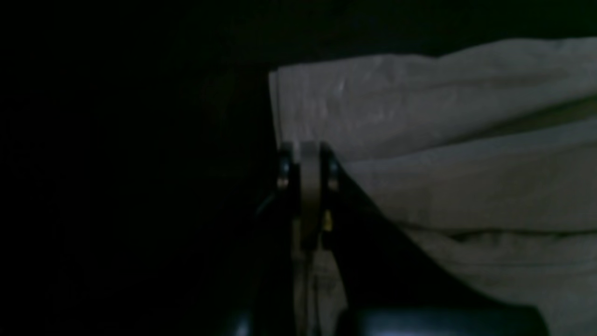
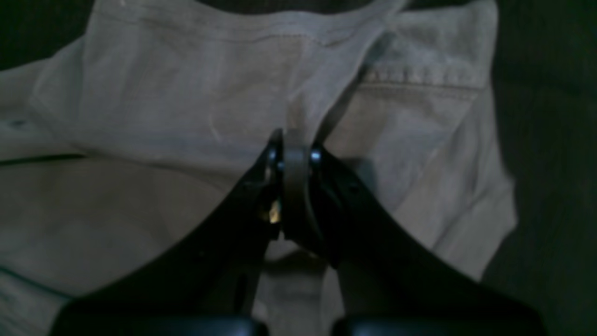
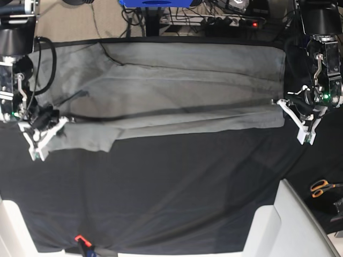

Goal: Fold the T-shirt properly
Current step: 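Lift the held edge and fold it toward the collar with both grippers, then lay the folded edge down and open both grippers, withdrawing them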

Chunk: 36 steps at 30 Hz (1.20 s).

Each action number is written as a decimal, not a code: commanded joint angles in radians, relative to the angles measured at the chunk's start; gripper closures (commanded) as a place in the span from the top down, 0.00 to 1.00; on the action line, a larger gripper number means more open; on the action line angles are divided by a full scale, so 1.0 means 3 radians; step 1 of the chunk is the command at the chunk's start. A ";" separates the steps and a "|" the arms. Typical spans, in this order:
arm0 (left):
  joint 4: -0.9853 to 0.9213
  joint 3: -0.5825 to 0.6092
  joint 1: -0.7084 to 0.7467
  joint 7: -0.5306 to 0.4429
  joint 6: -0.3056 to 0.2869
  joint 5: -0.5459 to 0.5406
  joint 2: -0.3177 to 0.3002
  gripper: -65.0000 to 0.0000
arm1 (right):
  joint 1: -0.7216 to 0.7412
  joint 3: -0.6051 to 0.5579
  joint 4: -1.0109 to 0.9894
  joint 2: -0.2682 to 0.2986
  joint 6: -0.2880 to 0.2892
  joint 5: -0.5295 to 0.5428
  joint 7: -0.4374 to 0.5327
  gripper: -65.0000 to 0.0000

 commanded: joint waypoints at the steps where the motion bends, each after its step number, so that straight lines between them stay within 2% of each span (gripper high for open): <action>1: 0.0061 -0.0022 -0.0017 -0.0042 -0.0002 -0.0007 -0.0063 0.00 | 0.0070 0.0063 0.0062 0.0059 -0.0004 0.0011 0.0030 0.00; 12: 0.0071 -0.0017 0.0034 -0.0042 -0.0007 -0.0012 -0.0058 0.00 | -0.0084 0.0093 0.0216 0.0064 0.0001 0.0011 -0.0005 0.00; 18: 0.0322 -0.0017 0.0152 -0.0042 -0.0007 -0.0012 -0.0053 0.00 | -0.0120 0.0098 0.0380 0.0064 -0.0004 0.0011 -0.0200 0.00; 26: 0.0291 -0.0017 0.0178 -0.0042 -0.0007 -0.0007 -0.0058 0.00 | -0.0242 0.0109 0.0579 0.0059 -0.0009 0.0011 -0.0322 0.00; 31: 0.0296 -0.0027 0.0178 -0.0042 -0.0007 0.0008 -0.0069 0.00 | -0.0345 0.0364 0.0630 0.0054 -0.0004 0.0011 -0.0420 0.00; 36: 0.0317 -0.0012 0.0183 -0.0042 -0.0007 -0.0007 -0.0074 0.00 | -0.0473 0.0395 0.0809 0.0054 0.0001 0.0011 -0.0445 0.00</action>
